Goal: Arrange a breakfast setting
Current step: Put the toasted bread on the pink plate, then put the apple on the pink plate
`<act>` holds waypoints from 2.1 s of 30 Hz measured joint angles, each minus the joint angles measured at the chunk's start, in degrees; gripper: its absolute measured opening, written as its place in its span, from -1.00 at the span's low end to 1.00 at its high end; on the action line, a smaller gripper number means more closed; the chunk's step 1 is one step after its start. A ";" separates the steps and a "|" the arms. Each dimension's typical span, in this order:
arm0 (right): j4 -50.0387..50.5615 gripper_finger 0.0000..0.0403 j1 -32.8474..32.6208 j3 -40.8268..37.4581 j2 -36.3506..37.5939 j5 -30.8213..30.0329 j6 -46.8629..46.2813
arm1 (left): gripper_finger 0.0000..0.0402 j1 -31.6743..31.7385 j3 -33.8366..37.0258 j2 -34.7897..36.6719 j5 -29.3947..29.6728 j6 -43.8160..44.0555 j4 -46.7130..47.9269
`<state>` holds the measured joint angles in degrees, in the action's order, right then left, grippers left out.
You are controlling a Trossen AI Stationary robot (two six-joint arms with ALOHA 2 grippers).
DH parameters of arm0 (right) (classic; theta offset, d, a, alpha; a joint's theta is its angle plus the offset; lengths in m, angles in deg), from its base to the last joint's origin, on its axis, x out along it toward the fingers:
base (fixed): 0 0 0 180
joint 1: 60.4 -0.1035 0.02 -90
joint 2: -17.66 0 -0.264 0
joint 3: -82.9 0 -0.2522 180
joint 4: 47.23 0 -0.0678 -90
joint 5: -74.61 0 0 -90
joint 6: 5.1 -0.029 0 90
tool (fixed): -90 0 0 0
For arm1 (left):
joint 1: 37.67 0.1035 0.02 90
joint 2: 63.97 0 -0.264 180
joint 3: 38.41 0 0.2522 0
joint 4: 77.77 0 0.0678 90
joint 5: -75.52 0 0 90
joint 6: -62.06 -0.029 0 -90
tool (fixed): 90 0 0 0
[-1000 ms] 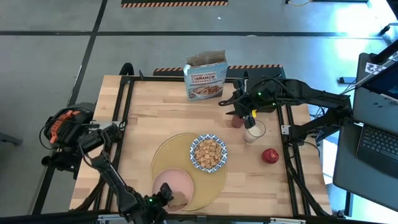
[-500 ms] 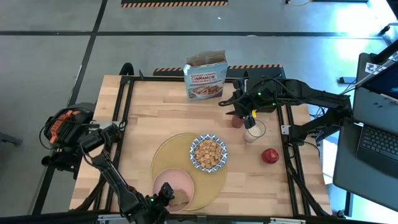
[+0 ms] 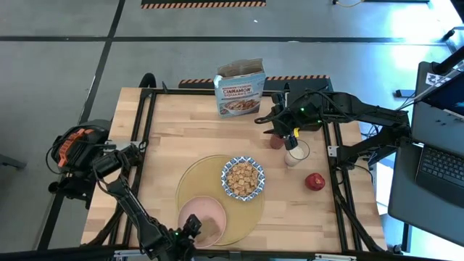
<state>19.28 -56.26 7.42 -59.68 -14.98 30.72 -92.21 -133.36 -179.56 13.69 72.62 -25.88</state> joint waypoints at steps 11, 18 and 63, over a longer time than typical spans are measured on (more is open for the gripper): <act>0.81 -0.19 0.00 0.00 0.00 0.00 0.00 | -0.08 -0.04 -10.33 -0.02 6.38 5.86 21.68; 7.74 -0.19 -0.36 -1.02 0.02 -3.10 -0.89 | -0.13 0.16 -19.86 2.05 24.71 7.02 34.52; 10.98 -0.19 -31.46 -35.23 29.05 -17.37 -52.48 | -0.18 31.94 28.72 54.14 12.31 -35.52 -32.51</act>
<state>30.26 -87.72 -27.81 -30.63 -32.35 -21.76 -60.27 -104.64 -125.42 26.00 37.10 -58.39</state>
